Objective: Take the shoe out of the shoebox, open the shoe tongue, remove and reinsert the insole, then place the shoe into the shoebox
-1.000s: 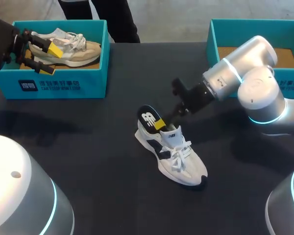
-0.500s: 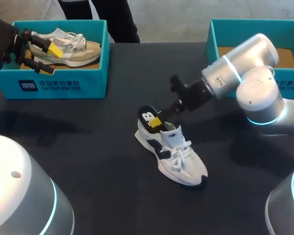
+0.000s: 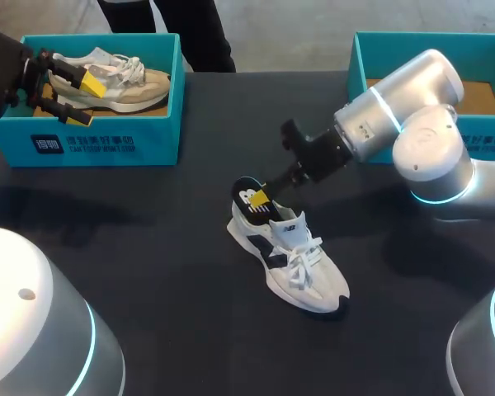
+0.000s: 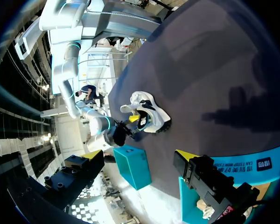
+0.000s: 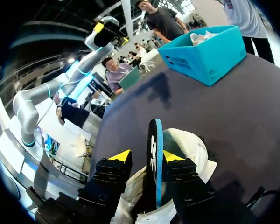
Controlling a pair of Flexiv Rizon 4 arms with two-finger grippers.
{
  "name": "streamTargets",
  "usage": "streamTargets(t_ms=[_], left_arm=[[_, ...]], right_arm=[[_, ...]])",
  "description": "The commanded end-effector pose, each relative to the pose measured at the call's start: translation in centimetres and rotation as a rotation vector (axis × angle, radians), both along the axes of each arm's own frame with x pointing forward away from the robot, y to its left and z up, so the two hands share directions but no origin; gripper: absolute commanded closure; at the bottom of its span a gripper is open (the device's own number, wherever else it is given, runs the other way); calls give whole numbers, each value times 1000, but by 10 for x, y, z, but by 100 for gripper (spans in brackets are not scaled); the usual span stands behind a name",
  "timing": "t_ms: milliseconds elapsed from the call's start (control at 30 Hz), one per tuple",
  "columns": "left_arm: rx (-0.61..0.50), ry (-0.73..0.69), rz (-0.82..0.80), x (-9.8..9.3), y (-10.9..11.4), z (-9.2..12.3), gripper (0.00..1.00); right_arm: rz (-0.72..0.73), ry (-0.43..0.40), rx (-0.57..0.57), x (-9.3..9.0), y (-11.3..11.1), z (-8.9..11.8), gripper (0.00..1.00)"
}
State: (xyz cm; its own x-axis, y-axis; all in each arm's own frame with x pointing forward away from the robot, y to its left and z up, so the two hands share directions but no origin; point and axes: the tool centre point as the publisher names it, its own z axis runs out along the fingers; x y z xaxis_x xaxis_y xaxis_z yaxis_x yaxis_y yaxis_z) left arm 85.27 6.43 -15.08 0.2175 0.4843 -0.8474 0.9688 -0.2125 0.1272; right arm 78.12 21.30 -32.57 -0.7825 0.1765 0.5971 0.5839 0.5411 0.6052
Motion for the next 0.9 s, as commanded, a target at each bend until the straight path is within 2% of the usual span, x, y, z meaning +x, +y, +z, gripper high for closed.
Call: streamTargets(t_ms=[33,267,367,433,900], left_arm=[[0,-2,0,0,0,-1,0],[0,-2,0,0,0,-1,0],[0,-2,0,0,0,-1,0],[0,-2,0,0,0,-1,0],[0,-2,0,0,0,-1,0]], right_arm=[[-1,-5,-12,2,1,3,59],[0,-15,-25,8,1,6,63],[2,-18,-31,10,2,6,80],[1,-21,-36,11,2,5,100],[27,7,-60,9,-7,-3,100]])
